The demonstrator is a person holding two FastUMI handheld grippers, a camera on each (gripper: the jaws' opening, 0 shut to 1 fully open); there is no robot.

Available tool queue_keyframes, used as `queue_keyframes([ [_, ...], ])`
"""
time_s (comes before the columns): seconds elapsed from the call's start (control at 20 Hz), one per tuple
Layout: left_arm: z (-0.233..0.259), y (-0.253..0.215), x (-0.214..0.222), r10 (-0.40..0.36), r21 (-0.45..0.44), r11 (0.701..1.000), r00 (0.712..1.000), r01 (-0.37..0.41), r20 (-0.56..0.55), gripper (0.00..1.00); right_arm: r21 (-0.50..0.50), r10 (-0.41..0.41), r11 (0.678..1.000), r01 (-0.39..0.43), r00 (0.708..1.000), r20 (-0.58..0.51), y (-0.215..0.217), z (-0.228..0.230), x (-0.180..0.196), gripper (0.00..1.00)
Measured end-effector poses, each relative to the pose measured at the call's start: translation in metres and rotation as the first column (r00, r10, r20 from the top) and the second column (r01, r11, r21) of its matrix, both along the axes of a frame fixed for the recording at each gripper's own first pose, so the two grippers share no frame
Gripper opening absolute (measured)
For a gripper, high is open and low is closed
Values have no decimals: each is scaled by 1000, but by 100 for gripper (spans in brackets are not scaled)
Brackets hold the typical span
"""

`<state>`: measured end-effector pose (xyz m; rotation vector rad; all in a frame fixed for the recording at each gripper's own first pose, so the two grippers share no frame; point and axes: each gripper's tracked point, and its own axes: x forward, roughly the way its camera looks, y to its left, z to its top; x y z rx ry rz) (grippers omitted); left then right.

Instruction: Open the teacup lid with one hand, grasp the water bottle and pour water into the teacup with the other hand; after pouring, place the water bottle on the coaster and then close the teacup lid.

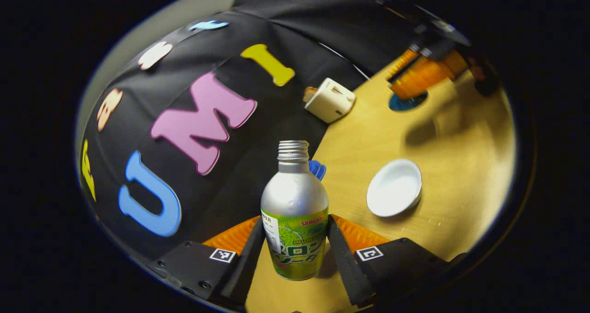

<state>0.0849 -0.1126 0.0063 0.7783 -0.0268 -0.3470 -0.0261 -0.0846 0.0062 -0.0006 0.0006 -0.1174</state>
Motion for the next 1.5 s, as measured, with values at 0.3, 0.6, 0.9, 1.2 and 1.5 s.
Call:
queue_keyframes([
  [0.3, 37, 37, 20, -10, -536, 843, 997, -32, -75, 79, 0, 0, 1000, 0, 1000, 0, 0, 0, 0, 29],
  [0.6, 22, 97, 67, 78, -669, 726, 985, -163, -156, 80, 0, 0, 1000, 0, 1000, 0, 0, 0, 0, 29],
  [0.9, 10, 96, 69, 62, -686, 707, 981, -172, -181, 80, 0, 0, 1000, 0, 1000, 0, 0, 0, 0, 29],
  [1.2, -2, 96, 73, 77, -668, 713, 971, -211, -225, 83, 0, -5, 1000, 5, 1000, 1, -1, 0, 0, 29],
  [1.5, -4, 106, 50, 109, -664, 708, 967, -239, -231, 96, 0, -4, 1000, 4, 1000, 1, -1, 0, 0, 29],
])
